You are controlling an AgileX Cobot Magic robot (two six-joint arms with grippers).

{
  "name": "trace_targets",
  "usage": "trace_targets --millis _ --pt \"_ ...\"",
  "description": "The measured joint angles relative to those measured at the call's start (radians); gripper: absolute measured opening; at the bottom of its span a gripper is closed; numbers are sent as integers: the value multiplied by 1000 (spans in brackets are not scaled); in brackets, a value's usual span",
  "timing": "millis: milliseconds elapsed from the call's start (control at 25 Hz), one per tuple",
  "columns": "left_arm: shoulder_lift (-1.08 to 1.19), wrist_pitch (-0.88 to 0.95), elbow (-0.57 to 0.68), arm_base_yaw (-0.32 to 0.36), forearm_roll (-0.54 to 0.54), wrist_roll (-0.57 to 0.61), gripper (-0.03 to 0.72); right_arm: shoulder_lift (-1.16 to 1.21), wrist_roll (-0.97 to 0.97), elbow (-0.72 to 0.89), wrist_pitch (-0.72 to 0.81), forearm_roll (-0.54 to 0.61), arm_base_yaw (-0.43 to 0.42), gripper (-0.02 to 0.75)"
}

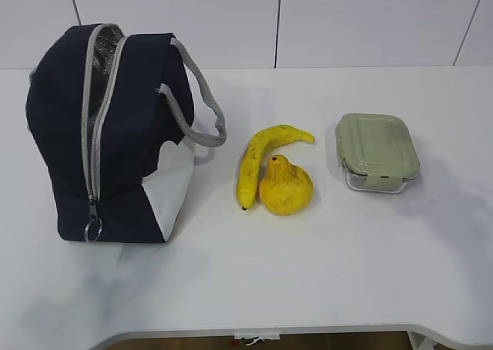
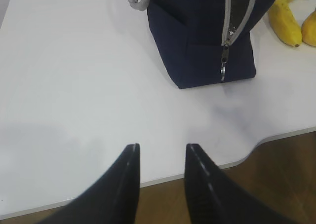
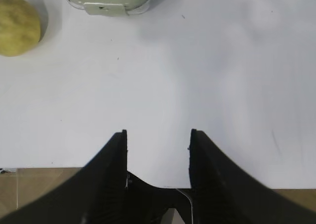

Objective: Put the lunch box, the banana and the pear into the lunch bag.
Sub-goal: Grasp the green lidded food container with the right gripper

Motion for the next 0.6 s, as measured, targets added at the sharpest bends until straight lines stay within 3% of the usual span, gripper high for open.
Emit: trace_targets --millis 160,320,600 --pt "0 0 0 0 0 0 239 78 -10 -50 -14 9 -32 344" --pt "0 0 0 0 0 0 239 130 -119 -87 -22 103 -126 344" --pt "0 0 0 0 0 0 239 254 -476 -131 51 447 -339 344"
